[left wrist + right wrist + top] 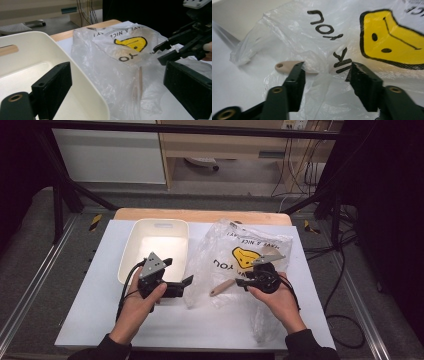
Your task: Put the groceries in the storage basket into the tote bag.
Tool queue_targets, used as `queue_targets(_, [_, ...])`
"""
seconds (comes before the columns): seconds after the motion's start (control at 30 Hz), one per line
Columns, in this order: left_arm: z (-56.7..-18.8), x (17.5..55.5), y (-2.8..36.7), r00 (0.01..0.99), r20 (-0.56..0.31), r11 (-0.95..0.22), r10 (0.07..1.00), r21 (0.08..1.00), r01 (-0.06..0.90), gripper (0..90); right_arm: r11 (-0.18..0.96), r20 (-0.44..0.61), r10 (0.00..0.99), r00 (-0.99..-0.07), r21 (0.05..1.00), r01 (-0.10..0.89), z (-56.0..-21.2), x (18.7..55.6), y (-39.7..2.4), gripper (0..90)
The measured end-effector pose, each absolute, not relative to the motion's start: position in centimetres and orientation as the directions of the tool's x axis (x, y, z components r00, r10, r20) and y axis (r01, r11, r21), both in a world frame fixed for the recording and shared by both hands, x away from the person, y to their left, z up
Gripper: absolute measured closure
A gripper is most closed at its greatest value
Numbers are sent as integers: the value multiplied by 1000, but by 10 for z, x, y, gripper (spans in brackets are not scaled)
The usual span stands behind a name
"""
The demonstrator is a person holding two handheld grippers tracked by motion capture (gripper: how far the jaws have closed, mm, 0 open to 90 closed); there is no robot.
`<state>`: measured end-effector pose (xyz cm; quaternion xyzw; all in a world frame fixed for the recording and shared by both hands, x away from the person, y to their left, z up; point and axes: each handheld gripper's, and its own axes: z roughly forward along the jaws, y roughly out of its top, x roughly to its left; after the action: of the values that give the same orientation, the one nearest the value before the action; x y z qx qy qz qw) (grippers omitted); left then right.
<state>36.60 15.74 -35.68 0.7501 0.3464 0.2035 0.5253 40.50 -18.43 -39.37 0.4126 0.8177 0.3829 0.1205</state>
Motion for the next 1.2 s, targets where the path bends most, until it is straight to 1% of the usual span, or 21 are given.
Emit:
queue_targets(0.1, [-356,366,163,665,-60,-199,744,930,307,77,366,94,767,-634,748,554,-391,401,-184,341])
queue_targets(0.2, [-356,366,169,652,-53,-200,756,930,308,78,382,65,764,-642,757,531,-390,399,-179,308])
queue_targets(0.3, [-356,366,176,640,-58,-191,767,930,313,78,393,49,764,-643,755,525,-390,397,-175,295])
queue_targets(0.5, [-358,364,185,625,-57,-190,779,928,321,79,406,54,749,-661,751,521,-393,392,-171,275])
queue_targets(0.87, [-363,357,200,599,-38,-201,800,923,327,88,454,57,719,-692,715,531,-408,377,-158,268])
queue_targets(1.03, [-366,356,209,580,-44,-187,814,924,333,88,452,31,737,-676,720,526,-408,374,-156,194])
queue_targets(1.2, [-368,356,215,564,-47,-179,824,923,339,88,389,11,787,-617,767,510,-391,373,-165,103])
